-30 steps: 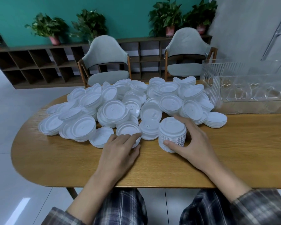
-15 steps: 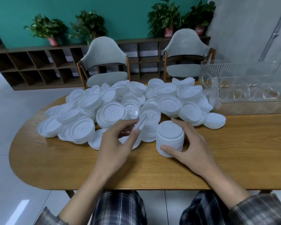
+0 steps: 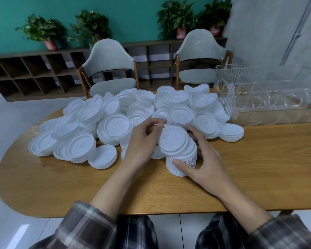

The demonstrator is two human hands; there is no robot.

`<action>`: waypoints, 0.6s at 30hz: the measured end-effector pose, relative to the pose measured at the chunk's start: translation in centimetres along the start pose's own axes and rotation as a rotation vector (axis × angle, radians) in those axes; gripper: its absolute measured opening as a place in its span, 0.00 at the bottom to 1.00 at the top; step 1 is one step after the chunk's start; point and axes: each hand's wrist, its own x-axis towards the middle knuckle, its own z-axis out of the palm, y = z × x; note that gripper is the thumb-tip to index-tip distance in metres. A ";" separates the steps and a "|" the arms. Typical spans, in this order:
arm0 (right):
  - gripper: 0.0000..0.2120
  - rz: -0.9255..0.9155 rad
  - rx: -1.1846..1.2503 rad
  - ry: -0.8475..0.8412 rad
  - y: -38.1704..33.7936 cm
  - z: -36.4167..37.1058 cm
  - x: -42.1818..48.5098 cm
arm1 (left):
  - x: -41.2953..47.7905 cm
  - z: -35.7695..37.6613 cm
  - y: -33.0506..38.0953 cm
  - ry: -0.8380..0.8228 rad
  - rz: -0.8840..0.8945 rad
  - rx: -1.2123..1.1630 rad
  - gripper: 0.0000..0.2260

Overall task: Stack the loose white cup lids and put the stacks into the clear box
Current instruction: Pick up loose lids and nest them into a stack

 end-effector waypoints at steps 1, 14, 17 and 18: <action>0.44 -0.010 -0.006 0.001 0.0 0.0 0.0 | 0.3 0.3 -0.3 0.025 0.054 0.063 0.06; 0.37 -0.037 -0.021 0.017 0.1 0.1 -0.1 | -1.4 0.5 -0.8 -0.136 0.286 0.463 0.16; 0.41 -0.025 -0.011 0.002 0.1 0.1 0.0 | -1.6 0.0 -0.5 -0.136 0.287 0.462 0.26; 0.42 -0.020 0.002 -0.006 0.1 0.1 0.0 | -1.5 -0.1 -0.3 -0.142 0.282 0.445 0.28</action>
